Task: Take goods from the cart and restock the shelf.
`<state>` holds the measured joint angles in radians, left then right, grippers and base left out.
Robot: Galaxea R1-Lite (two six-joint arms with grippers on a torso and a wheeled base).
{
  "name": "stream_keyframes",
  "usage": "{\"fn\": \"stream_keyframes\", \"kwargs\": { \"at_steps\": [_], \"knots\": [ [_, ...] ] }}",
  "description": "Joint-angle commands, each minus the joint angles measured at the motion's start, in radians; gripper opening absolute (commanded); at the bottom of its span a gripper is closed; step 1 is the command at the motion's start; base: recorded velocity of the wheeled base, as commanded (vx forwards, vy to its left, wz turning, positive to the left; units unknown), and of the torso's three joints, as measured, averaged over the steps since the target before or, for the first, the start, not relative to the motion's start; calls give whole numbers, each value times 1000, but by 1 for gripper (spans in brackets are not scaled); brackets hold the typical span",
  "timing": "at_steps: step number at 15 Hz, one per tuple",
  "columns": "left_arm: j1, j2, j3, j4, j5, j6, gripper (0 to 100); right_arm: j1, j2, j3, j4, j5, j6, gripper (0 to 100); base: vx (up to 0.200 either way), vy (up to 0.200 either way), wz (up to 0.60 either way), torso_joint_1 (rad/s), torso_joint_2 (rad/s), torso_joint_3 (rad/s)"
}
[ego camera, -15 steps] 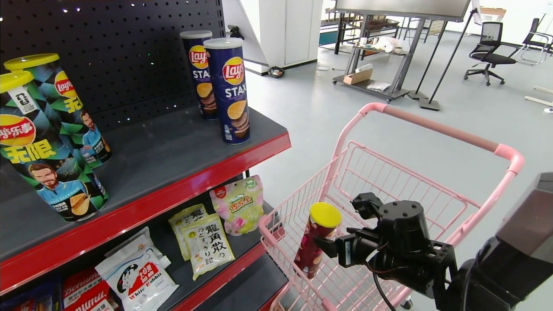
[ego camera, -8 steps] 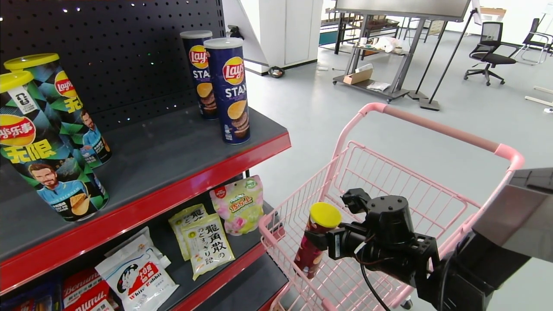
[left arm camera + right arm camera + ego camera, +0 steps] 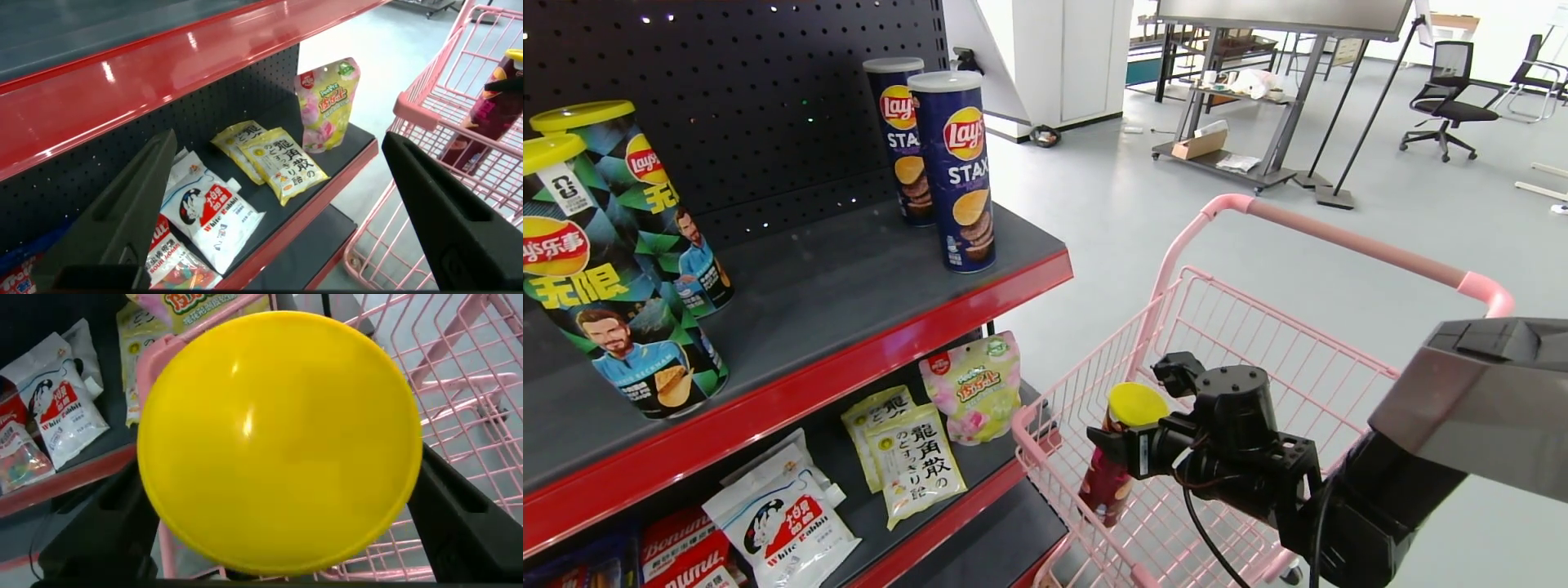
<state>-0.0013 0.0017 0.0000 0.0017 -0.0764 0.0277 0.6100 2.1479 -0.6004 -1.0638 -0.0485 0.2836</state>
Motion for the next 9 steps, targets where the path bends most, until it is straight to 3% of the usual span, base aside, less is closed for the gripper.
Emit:
{"fn": "stream_keyframes", "kwargs": {
  "at_steps": [1, 3, 4, 9],
  "knots": [
    [0, 0, 0, 0, 0, 0, 100, 2, 17, -10, 1, -1, 0, 100, 0, 0, 0, 0, 0, 0],
    [0, 0, 0, 0, 0, 0, 100, 1, 35, -29, -1, -4, 11, 100, 0, 0, 0, 0, 0, 0],
    [0, 0, 0, 0, 0, 0, 100, 2, 40, -33, -1, -7, 17, 0, 0, 0, 0, 0, 0, 0],
    [0, 0, 0, 0, -2, 14, 100, 31, 10, -10, 1, -24, 25, 0, 0, 0, 0, 0, 0, 0]
  ]
}}
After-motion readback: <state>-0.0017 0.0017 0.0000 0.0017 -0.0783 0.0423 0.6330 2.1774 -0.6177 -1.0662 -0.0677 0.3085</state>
